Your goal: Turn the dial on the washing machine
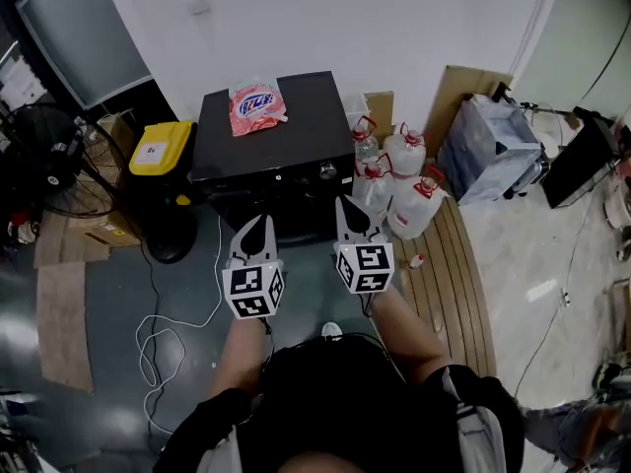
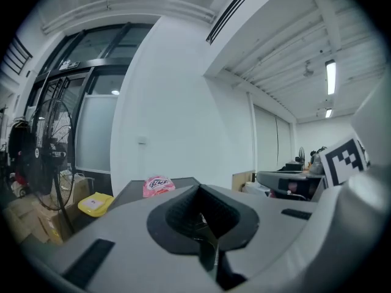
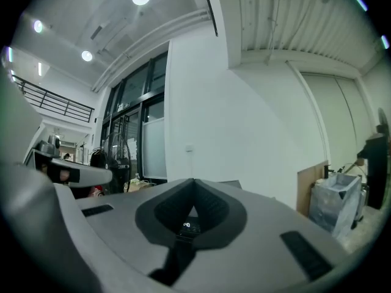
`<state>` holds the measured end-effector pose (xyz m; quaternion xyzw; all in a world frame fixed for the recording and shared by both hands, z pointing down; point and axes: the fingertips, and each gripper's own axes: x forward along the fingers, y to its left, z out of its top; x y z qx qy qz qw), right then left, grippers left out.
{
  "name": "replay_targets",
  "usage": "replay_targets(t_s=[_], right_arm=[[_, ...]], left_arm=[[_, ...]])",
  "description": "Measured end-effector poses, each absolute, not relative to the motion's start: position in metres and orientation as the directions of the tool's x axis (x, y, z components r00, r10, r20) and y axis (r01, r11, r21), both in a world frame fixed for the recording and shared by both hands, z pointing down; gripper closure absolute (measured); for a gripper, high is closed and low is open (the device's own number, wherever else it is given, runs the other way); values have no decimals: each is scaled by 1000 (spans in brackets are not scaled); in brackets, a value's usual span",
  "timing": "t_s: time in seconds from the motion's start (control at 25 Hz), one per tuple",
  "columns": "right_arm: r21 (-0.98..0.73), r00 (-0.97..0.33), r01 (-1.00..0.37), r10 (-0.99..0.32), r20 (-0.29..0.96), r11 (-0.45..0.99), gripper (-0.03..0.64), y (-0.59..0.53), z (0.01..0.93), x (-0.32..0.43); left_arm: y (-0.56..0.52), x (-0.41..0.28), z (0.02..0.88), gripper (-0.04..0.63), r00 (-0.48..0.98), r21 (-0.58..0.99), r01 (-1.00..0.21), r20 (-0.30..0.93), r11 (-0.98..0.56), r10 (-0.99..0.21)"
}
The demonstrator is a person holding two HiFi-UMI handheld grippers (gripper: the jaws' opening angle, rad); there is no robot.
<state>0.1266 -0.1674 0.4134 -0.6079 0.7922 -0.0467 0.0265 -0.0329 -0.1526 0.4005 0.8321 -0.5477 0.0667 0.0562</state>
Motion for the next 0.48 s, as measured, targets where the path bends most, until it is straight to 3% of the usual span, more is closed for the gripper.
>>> replay_targets(t_s=[0.28,0.48], right_arm=[[-72,-291,-955,-954,70,287,617,-200,438,124],[79,-305,-946,-946,113,314,617,-224,459,121]], left_arm=[[-176,-27,423,581,387,19,-920,218,-392,-896],[-197,-21,434,581,393,29,-917,229,-397,-891]])
